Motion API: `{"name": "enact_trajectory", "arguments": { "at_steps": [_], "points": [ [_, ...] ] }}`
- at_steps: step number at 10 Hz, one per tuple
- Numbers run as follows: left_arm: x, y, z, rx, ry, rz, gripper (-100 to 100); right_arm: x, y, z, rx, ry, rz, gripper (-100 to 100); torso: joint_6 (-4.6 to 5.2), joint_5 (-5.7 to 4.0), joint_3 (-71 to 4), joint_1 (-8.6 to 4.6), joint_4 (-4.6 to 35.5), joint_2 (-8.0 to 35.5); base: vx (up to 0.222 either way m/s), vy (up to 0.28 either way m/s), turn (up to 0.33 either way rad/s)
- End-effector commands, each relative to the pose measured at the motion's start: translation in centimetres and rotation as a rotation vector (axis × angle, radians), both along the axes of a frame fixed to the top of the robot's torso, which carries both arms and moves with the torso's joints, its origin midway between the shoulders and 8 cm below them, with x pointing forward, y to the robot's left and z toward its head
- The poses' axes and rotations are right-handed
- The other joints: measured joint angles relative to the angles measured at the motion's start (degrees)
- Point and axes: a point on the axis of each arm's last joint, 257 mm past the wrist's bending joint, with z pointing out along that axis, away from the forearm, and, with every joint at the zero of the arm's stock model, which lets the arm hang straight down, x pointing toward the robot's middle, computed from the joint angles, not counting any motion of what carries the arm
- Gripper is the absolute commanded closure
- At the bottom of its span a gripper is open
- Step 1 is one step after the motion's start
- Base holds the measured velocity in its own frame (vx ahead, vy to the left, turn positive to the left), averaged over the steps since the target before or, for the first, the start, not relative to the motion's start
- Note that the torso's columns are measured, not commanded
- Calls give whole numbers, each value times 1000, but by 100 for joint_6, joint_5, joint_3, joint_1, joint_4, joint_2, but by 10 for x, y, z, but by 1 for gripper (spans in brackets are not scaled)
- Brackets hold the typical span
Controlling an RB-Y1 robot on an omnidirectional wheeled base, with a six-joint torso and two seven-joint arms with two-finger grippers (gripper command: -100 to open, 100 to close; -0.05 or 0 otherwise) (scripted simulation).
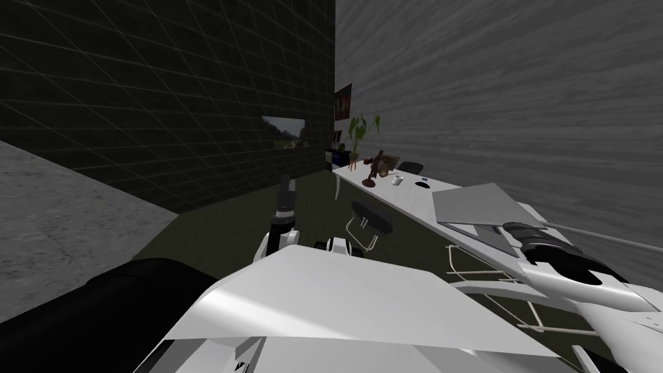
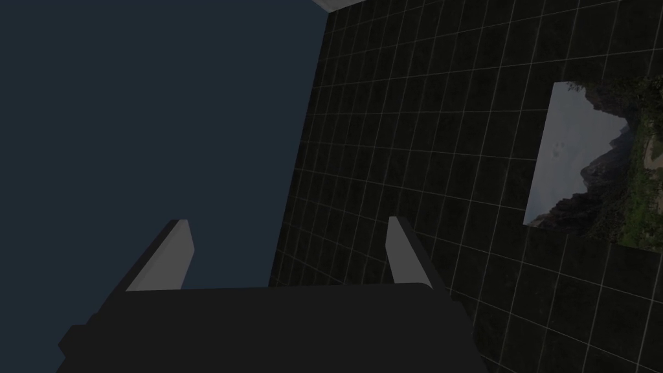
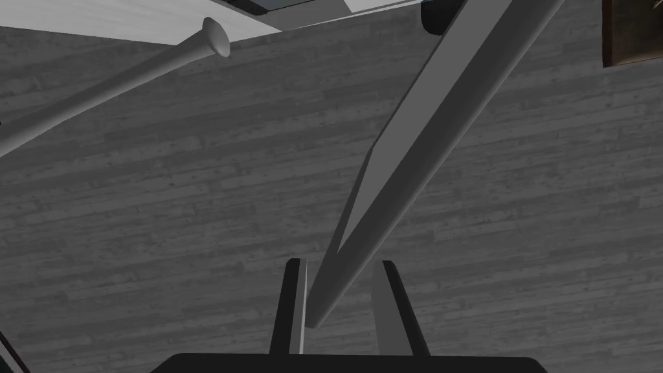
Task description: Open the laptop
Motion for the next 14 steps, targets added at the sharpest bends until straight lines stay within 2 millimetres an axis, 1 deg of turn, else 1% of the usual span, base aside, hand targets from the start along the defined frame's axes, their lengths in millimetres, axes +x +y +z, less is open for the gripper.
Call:
{"name": "enact_trajectory", "arguments": {
  "at_steps": [1, 4, 5, 6, 7, 8, 9, 10, 12, 14],
  "points": [
    [0, 0, 0, 0, 0, 0, 0, 2, 15, -28, 62, -27, 10, 100, -3, -5, 2, -12, 1, 3, -22, -53, -19],
    [0, 0, 0, 0, 0, 0, 0, 11, 36, -54, 162, -114, 22, 100, -22, -5, -7, -8, -2, -13, -20, -75, -62],
    [0, 0, 0, 0, 0, 0, 0, 11, 36, -54, 162, -114, 22, 100, -22, -8, -11, -18, -4, -18, -19, -60, -12],
    [0, 0, 0, 0, 0, 0, 0, 9, 30, -40, 141, -123, 18, 100, -20, -5, -9, -3, -3, -15, -16, -20, -30],
    [0, 0, 0, 0, 0, 0, 0, 12, 48, -62, 204, -173, 34, 100, -6, 27, -9, 11, 8, -8, 9, -76, -106],
    [0, 0, 0, 0, 0, 0, 0, 12, 49, -64, 208, -173, 34, 100, 5, 25, -4, 3, 10, -1, 16, -92, -58],
    [0, 0, 0, 0, 0, 0, 0, 13, 59, -75, 239, -196, 41, 100, -4, 22, 0, 1, 12, 5, 10, -97, -39],
    [0, 0, 0, 0, 0, 0, 0, 14, 42, -48, 208, -198, 21, -100, -13, 8, 1, 1, 5, 3, -40, -25, 63],
    [0, 0, 0, 0, 0, 0, 0, 16, 33, -35, 204, -198, 8, -100, 28, 69, 24, 54, 39, 53, -74, 33, 82],
    [0, 0, 0, 0, 0, 0, 0, 17, 25, -22, 199, -200, -5, -100, 36, 86, 31, 55, 51, 67, -66, 41, 59]
  ]
}}
